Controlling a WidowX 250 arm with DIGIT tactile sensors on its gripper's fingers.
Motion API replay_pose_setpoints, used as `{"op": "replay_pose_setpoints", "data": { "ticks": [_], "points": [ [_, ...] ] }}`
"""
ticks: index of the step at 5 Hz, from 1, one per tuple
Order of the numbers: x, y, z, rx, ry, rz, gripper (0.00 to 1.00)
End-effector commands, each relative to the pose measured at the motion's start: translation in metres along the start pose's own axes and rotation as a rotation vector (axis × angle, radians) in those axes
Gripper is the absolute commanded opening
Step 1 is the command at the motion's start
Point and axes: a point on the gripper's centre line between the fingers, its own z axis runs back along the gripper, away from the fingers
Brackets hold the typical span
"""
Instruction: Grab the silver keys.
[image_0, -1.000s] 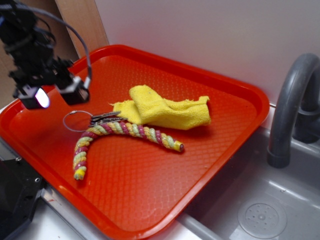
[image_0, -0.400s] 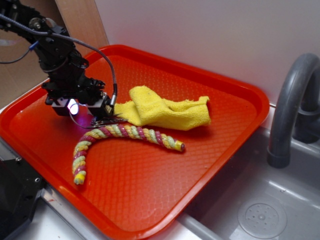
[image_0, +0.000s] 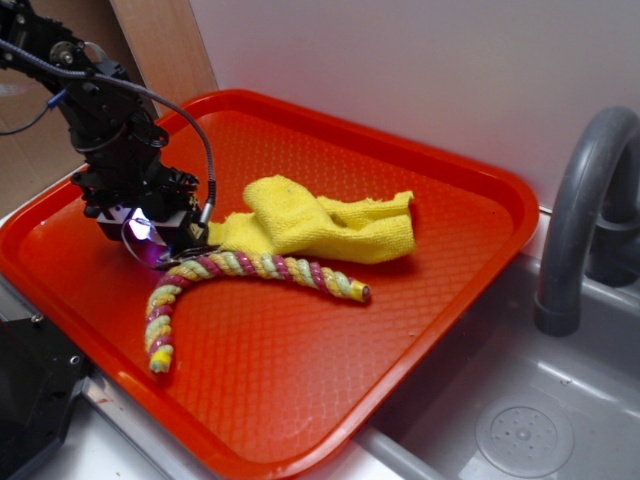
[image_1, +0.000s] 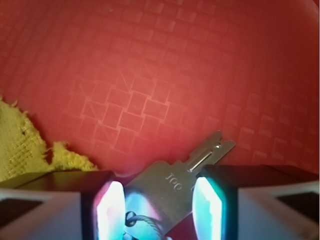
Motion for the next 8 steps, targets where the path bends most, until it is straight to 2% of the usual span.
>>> {"op": "replay_pose_setpoints", "data": {
  "ticks": [1,2,3,4,5,6,7,8],
  "points": [
    [0.000,0.008,0.011,-0.010,-0.016,-0.006,0.00],
    [0.006,0.006,0.043,-0.032,0.033,-0.024,0.00],
    [0.012,0.009,0.092,-0.132,0.094,-0.047,0.00],
    [0.016,0.002,0.142,-0.125,0.046,-0.109,0.00],
    [0.019,0.008,0.192,-0.147,0.023,-0.047,0.14],
    [0.012,0.018,0.188,-0.215,0.020,0.083,1.00],
    [-0.001,0.019,0.178,-0.203,0.016,0.138,1.00],
    [-0.005,0.015,0.151,-0.157,0.021,0.174,1.00]
  ]
}}
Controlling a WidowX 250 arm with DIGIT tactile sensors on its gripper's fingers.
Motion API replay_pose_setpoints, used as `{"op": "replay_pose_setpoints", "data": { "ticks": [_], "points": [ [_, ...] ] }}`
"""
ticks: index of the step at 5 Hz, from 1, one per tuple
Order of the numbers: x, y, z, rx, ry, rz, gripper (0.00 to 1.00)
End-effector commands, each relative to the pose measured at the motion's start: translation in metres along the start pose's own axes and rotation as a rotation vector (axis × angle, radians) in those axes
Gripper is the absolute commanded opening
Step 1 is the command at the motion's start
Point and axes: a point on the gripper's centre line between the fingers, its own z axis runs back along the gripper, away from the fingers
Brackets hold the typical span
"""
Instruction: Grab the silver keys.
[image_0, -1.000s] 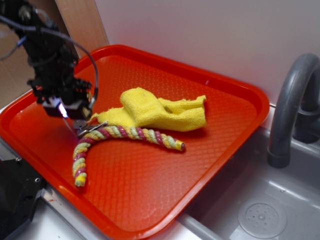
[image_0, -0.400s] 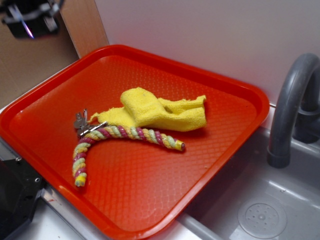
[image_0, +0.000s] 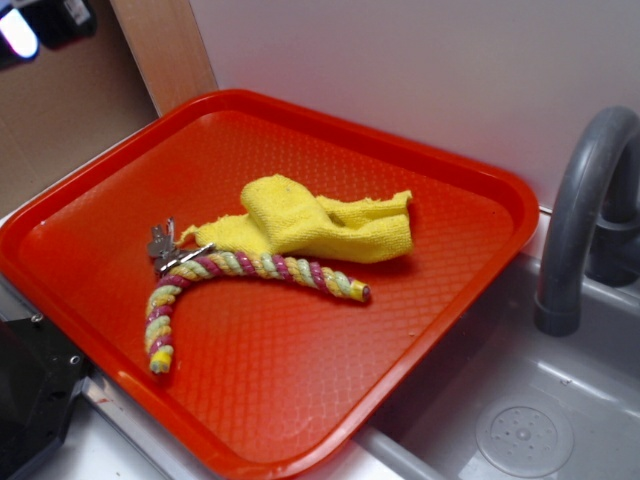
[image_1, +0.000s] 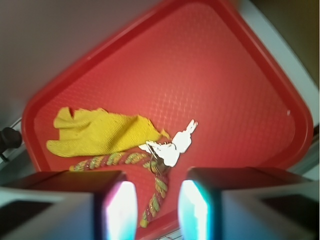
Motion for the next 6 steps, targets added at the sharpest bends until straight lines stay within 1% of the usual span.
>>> {"op": "replay_pose_setpoints", "data": {
  "ticks": [1,2,3,4,5,6],
  "points": [
    [-0.002,0.005,-0.048,0.072,-0.036,0.041,1.00],
    [-0.006,-0.003,-0.064,0.102,-0.047,0.021,1.00],
    [-0.006,-0.002,-0.079,0.147,-0.055,0.018,1.00],
    [-0.007,0.006,-0.091,0.185,-0.067,0.027,1.00],
    [-0.008,0.008,-0.107,0.221,-0.069,0.022,1.00],
    [-0.011,0.006,-0.121,0.218,-0.058,0.012,1.00]
  ]
}}
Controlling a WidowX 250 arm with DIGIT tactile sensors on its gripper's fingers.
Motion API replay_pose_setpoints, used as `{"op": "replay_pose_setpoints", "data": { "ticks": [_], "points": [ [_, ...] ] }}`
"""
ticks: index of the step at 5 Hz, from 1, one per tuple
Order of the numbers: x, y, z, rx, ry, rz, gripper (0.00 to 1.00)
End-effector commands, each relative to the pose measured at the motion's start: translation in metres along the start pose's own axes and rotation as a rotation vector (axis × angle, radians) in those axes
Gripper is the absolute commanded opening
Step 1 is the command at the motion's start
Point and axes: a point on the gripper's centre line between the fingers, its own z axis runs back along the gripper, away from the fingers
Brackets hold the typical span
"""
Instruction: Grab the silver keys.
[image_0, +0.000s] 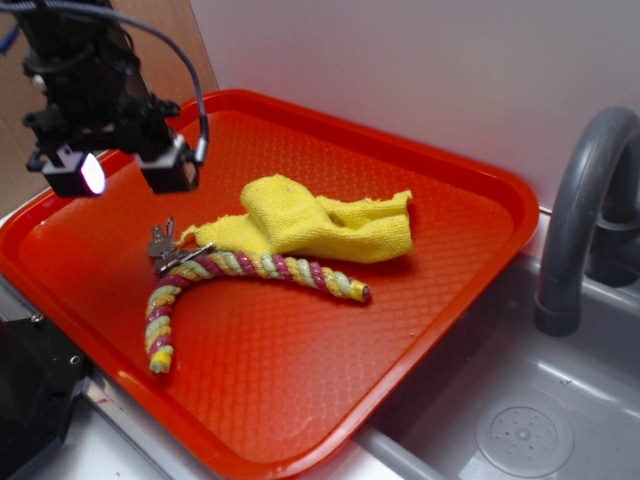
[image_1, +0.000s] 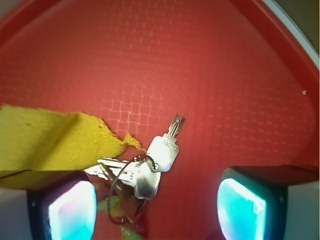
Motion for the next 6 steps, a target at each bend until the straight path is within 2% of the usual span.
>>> {"op": "replay_pose_setpoints", "data": {
  "ticks": [1,3,4,6],
  "points": [
    [-0.006,0.001,-0.019,-0.036,0.021,-0.034,1.00],
    [-0.010,0.001,-0.040,0.033,0.010,-0.052,1.00],
    [-0.007,-0.002,-0.049,0.046,-0.002,-0.048,0.00],
    [0.014,-0.008,-0.057,0.058,0.009,-0.063,0.00]
  ]
}}
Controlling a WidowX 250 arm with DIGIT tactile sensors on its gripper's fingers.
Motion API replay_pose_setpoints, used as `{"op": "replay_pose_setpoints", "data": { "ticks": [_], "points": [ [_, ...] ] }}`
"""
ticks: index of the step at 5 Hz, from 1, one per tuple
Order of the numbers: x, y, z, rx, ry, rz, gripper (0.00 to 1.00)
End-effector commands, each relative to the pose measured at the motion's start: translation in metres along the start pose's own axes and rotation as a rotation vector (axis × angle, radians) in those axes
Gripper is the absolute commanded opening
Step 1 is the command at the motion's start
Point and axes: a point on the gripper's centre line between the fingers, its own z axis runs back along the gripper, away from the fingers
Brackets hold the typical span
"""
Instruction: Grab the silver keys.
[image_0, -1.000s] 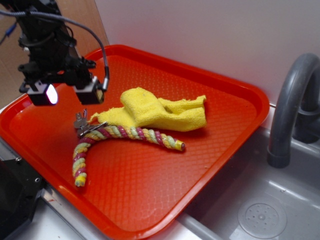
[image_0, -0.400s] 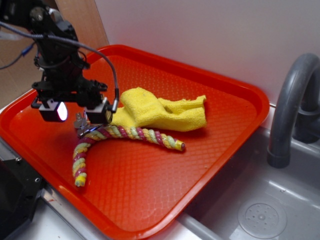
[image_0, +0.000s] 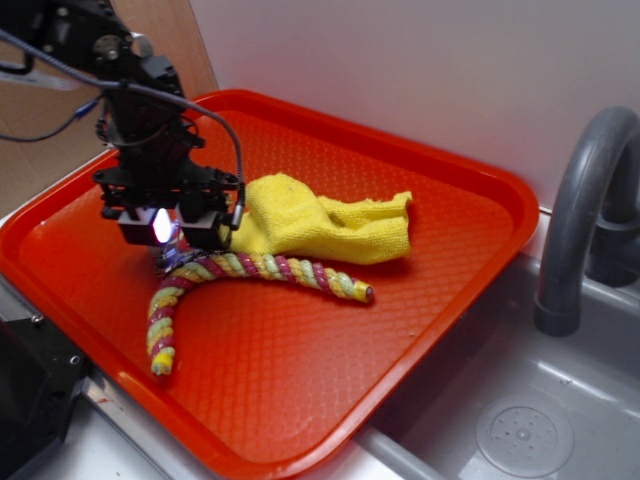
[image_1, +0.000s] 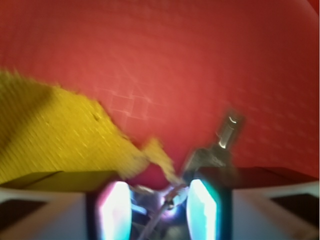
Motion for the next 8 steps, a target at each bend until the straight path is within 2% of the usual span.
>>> {"op": "replay_pose_setpoints", "data": {
  "ticks": [1,3,5,6,7,8],
  "points": [
    [0.012,0.010,0.000,0.000,-0.001,0.007,0.00],
    [0.014,0.010,0.009,-0.030,0.011,-0.009,0.00],
    [0.026,0.000,0.002,-0.055,0.016,-0.008,0.00],
    [0.022,0.013,0.025,-0.076,0.029,-0.039,0.00],
    [0.020,0.023,0.073,-0.186,0.065,-0.115,0.00],
    [0.023,0.022,0.121,-0.284,0.054,-0.270,0.00]
  ]
}}
